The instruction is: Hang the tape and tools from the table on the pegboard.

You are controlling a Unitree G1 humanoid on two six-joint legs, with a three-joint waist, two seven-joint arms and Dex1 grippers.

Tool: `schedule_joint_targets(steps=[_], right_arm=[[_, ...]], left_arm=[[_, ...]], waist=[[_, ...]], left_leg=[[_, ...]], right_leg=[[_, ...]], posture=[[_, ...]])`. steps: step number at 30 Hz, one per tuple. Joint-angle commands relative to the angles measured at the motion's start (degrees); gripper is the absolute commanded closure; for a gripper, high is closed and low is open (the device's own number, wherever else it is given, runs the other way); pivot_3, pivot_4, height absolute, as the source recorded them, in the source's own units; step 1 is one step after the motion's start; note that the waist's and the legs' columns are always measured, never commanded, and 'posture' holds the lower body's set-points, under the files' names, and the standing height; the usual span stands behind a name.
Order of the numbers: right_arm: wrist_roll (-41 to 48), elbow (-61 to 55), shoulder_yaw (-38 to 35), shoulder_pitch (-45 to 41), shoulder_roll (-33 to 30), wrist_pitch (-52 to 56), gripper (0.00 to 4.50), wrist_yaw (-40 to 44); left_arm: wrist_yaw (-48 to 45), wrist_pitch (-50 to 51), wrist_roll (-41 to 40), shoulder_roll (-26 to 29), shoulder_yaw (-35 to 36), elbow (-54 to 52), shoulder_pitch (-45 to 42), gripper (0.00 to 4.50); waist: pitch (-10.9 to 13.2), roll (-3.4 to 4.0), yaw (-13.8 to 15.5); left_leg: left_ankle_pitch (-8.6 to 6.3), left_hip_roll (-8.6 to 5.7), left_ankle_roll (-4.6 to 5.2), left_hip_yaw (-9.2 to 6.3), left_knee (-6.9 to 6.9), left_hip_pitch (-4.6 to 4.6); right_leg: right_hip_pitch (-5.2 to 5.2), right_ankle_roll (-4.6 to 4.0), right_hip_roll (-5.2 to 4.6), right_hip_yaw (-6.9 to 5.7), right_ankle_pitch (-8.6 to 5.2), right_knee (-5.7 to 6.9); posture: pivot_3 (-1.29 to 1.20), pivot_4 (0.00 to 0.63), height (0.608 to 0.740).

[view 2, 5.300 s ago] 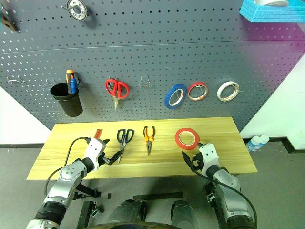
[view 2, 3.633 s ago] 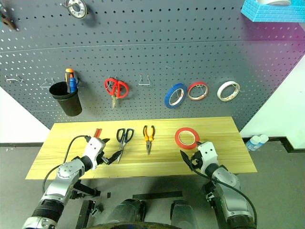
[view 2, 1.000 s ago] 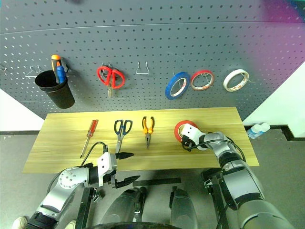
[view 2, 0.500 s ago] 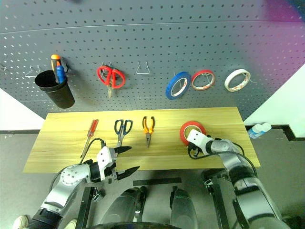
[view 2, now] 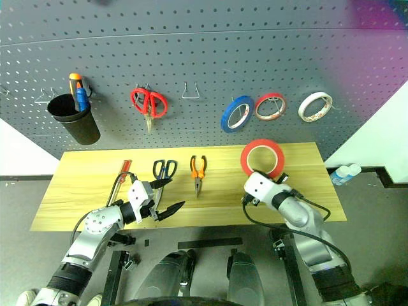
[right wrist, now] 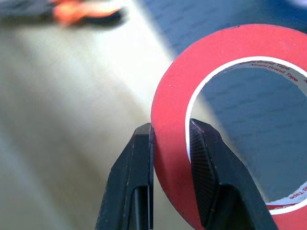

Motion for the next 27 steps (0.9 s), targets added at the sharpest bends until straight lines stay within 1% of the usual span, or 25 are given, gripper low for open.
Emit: schedule_joint_targets(steps=[1,6,9,12,16,19,21,27], right_arm=[[-1.18,-4.77,-3.77,0.08,-2.81,-3.92,3.81,-2.57],[-4.78,-3.20,-3.11,-2.41,-6.75,-8.98,3.81,-4.17],[-5.29,0.02,-2.35,-5.08,-7.45,-11.14,3.81,-4.51],[-4.21,5.80,-1.99,-9.52,-7.69,-13.99,3.81,-4.80],[-2.76,14.25,-1.16,-14.01,-8.27,-19.24,3.81,-4.25],[-1.67,19.31,-0.88,-16.25,-8.18,-22.22,3.81,-3.90],[-0.98,22.76,-0.76,-17.83,-8.12,-24.15,3.81,-3.81],[-0.76,30.39,0.44,-20.84,-7.94,-28.94,3.81,-4.22]], left_arm=[[-0.39,-1.97,-0.88,0.28,1.34,0.52,-0.90,0.00],[-0.21,-3.70,-0.52,-0.25,1.21,2.19,-2.02,0.00],[0.39,-4.85,-0.36,-0.99,1.06,3.00,-2.74,0.00],[0.57,-5.96,-0.65,-2.02,0.97,3.62,-3.71,0.00],[0.37,-6.98,-1.02,-3.04,0.81,3.12,-4.70,0.00],[0.26,-6.38,-1.56,-3.59,0.63,2.14,-5.28,0.00],[0.30,-5.60,-2.32,-4.07,0.68,1.31,-5.60,0.00],[-0.03,-4.20,-3.01,-5.11,0.19,0.23,-5.60,0.00]], waist=[[-0.04,0.03,-0.05],[-0.35,-0.01,-0.44],[-0.55,-0.06,-0.71],[-0.78,-0.09,-1.26],[-0.82,-0.09,-1.42],[-0.84,-0.08,-1.45],[-0.84,-0.08,-1.49],[-0.92,-0.03,-1.64]], left_leg=[[0.00,0.00,0.00,0.00,0.00,0.00],[0.01,0.02,0.00,0.07,0.00,0.04],[0.05,0.06,-0.05,0.11,0.00,0.11],[0.05,0.07,-0.04,0.11,0.08,0.30],[0.05,0.07,-0.02,0.11,0.24,0.32],[0.06,0.08,-0.05,0.11,0.27,0.32],[0.17,0.08,-0.23,0.12,0.30,0.32],[0.18,0.08,-0.23,0.17,0.39,0.32]], right_leg=[[0.00,0.00,0.00,-0.01,0.00,0.00],[0.01,-0.01,0.05,-0.02,0.02,0.02],[0.06,-0.04,0.10,0.01,0.08,0.04],[0.30,-0.03,0.12,0.01,0.11,0.03],[0.39,-0.01,0.15,0.01,0.15,0.04],[0.39,-0.01,0.16,0.01,0.15,0.06],[0.40,-0.01,0.16,0.01,0.15,0.07],[0.40,-0.01,0.17,0.05,0.17,0.15]], posture=[[-0.07,0.113,0.740],[-0.08,0.104,0.740],[-0.08,0.101,0.740],[-0.07,0.096,0.740],[-0.06,0.093,0.740],[-0.06,0.093,0.740],[-0.06,0.093,0.740],[-0.06,0.093,0.740]])
